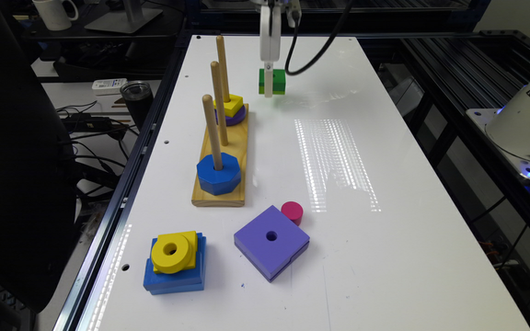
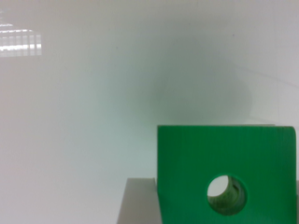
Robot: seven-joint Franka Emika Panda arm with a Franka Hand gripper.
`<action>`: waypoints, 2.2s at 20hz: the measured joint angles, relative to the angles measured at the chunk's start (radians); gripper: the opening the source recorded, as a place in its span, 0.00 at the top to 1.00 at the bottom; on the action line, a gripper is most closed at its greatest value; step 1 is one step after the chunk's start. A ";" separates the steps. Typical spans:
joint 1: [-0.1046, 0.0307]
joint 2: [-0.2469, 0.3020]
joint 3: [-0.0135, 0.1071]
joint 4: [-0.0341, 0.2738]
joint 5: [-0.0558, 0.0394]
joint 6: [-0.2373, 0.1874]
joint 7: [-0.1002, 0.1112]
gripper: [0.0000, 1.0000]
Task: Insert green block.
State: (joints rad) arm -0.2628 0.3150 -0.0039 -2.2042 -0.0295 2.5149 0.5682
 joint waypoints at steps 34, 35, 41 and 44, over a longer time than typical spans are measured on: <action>0.000 -0.298 0.007 0.051 0.0010 -0.317 0.000 1.00; 0.000 -0.299 0.007 0.053 0.0010 -0.321 0.000 1.00; 0.000 -0.308 0.008 0.057 0.0010 -0.330 0.000 1.00; 0.000 -0.308 0.008 0.059 0.0011 -0.331 0.000 1.00</action>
State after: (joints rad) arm -0.2627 0.0067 0.0039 -2.1455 -0.0284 2.1836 0.5682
